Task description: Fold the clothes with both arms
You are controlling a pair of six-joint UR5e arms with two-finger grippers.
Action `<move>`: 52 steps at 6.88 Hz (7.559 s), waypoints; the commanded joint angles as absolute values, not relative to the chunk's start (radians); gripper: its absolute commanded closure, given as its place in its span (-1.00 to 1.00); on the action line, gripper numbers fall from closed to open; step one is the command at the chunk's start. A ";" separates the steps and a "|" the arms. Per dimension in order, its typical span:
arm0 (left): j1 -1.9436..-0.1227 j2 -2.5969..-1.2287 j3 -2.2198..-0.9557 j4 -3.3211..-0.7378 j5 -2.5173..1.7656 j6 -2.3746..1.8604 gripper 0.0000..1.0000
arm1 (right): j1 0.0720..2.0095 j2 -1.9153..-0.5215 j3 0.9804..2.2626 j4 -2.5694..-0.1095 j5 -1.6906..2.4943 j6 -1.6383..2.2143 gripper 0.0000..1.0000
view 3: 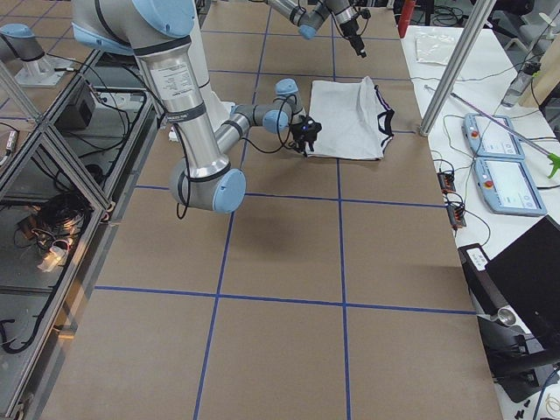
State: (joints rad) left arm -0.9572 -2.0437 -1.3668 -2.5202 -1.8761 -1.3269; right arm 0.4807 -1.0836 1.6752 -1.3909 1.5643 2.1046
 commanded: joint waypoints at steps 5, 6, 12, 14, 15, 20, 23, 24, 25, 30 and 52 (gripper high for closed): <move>-0.956 -2.043 -1.445 -2.505 -1.890 -1.338 -0.94 | 0.459 -1.176 1.930 -1.496 1.688 2.099 1.00; -0.948 -2.045 -1.445 -2.503 -1.960 -1.407 -0.88 | 0.398 -1.230 2.053 -1.538 1.692 2.100 1.00; -0.841 -1.985 -1.634 -2.436 -2.059 -1.756 -0.94 | -0.101 -1.500 2.279 -1.572 1.724 2.112 -0.56; -0.786 -1.970 -1.714 -2.302 -2.057 -1.778 -0.95 | -0.039 -1.514 2.286 -1.572 1.723 2.111 -1.00; -0.725 -1.968 -1.788 -2.161 -2.049 -1.792 -0.95 | 0.048 -1.499 2.287 -1.571 1.723 2.111 -1.00; -0.454 -1.849 -1.911 -2.008 -1.792 -1.960 -0.89 | 0.472 -1.214 2.140 -1.563 1.715 2.066 -1.00; -0.414 -1.842 -1.898 -1.938 -1.758 -1.985 -0.74 | 0.472 -1.207 2.129 -1.562 1.694 2.060 -1.00; -0.390 -1.844 -1.896 -1.887 -1.756 -1.985 -0.72 | 0.472 -1.207 2.126 -1.562 1.694 2.060 -1.00; -0.376 -1.842 -1.898 -1.884 -1.756 -1.986 -0.69 | 0.472 -1.194 2.126 -1.562 1.692 2.060 -1.00; -0.348 -1.847 -1.881 -1.884 -1.758 -1.988 -0.06 | 0.469 -1.163 2.126 -1.562 1.694 2.071 -1.00; -0.833 -2.178 -1.471 -2.191 -1.841 -1.601 -0.53 | 0.262 -1.117 1.930 -1.559 1.427 2.155 -1.00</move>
State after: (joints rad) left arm -0.8329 -2.1801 -1.4686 -2.1907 -1.8407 -1.6014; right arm 0.2816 -1.1020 1.9394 -1.5573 1.4370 2.1494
